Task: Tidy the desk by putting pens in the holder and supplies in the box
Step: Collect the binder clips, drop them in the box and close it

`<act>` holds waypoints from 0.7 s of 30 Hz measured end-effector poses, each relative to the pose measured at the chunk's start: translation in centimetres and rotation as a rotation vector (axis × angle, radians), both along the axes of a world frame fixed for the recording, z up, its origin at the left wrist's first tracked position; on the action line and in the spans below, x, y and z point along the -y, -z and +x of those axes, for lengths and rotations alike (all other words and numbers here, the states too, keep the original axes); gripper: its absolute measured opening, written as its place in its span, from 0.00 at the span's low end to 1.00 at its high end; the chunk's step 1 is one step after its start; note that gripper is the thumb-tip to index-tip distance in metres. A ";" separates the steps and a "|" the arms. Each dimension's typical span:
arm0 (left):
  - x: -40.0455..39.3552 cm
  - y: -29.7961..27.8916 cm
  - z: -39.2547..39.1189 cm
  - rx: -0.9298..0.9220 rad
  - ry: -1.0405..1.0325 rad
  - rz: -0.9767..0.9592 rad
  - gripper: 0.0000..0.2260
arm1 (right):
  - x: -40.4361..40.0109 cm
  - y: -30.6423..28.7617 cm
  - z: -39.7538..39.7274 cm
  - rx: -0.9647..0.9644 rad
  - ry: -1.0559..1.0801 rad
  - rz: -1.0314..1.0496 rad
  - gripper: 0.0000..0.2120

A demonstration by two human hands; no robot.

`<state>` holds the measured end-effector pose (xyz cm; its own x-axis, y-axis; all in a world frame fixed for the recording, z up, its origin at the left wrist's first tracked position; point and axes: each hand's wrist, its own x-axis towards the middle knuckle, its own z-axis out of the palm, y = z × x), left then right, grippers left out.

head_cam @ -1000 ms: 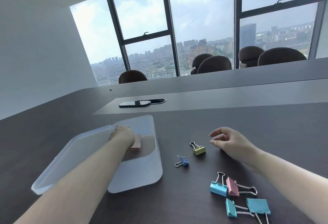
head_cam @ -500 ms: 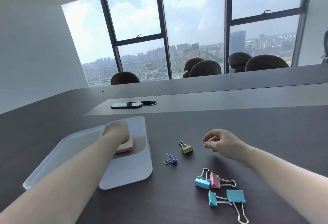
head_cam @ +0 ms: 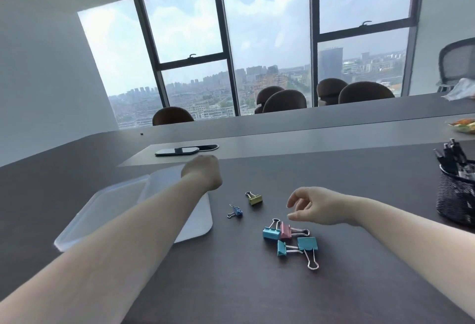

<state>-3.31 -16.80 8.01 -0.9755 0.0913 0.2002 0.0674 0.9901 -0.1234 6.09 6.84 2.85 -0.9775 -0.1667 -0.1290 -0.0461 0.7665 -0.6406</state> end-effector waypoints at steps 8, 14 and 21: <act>-3.8 2.9 2.4 0.426 0.249 0.073 0.22 | 0.4 0.0 1.9 0.142 -0.250 0.396 0.39; -4.3 6.4 1.8 0.588 0.273 0.023 0.31 | 0.5 0.6 0.9 0.047 -0.214 0.356 0.30; -4.0 7.2 1.6 0.324 0.347 0.018 0.16 | 0.6 1.2 -0.4 -0.032 -0.142 0.408 0.21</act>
